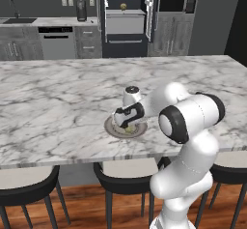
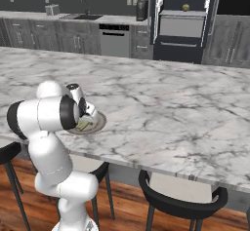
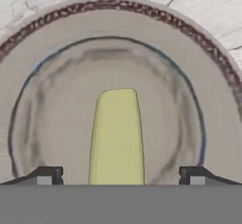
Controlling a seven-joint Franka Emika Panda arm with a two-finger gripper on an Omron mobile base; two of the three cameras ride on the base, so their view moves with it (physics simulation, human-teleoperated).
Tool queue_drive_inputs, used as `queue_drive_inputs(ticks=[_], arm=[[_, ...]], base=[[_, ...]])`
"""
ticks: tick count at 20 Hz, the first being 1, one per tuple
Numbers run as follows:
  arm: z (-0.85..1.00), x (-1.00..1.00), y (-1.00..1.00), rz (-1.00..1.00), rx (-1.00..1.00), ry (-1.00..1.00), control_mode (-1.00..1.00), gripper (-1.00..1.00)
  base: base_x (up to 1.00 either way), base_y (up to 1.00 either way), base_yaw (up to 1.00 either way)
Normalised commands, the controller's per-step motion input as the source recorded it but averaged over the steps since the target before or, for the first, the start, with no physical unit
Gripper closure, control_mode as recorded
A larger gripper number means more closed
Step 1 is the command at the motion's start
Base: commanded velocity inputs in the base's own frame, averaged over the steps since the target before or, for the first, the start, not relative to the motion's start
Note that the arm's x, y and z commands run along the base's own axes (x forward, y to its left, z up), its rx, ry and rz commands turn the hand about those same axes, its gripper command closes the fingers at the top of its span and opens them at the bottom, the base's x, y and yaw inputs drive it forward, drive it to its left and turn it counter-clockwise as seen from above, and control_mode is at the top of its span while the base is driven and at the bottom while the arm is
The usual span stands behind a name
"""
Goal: Retrieve the butter from the fridge and place it on a plate on the dining table. Then retrieve the butter knife by the fridge and place it near the plate.
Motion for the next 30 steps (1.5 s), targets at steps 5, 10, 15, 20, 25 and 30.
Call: queue_drive_inputs(ticks=[5,10,15,20,25,30], arm=[[1.0,-0.42,-0.06,0.0,0.0,0.09,-1.0,-1.0],[0.92,-0.96,-0.45,0.02,0.0,0.11,-1.0,-1.0],[1.0,-1.0,-0.29,0.29,-0.04,0.09,-1.0,-1.0],[0.7,-1.0,-0.46,0.03,-0.11,0.02,-1.0,-1.0],[0.11,-0.66,-0.12,-0.01,-0.07,0.03,-1.0,-1.0],[-0.29,-0.25,-0.03,0.0,0.01,0.0,-1.0,-1.0]], base=[[0.0,0.0,0.0],[0.0,0.0,0.0],[0.0,0.0,0.0],[0.0,0.0,0.0],[0.0,0.0,0.0],[0.0,0.0,0.0]])
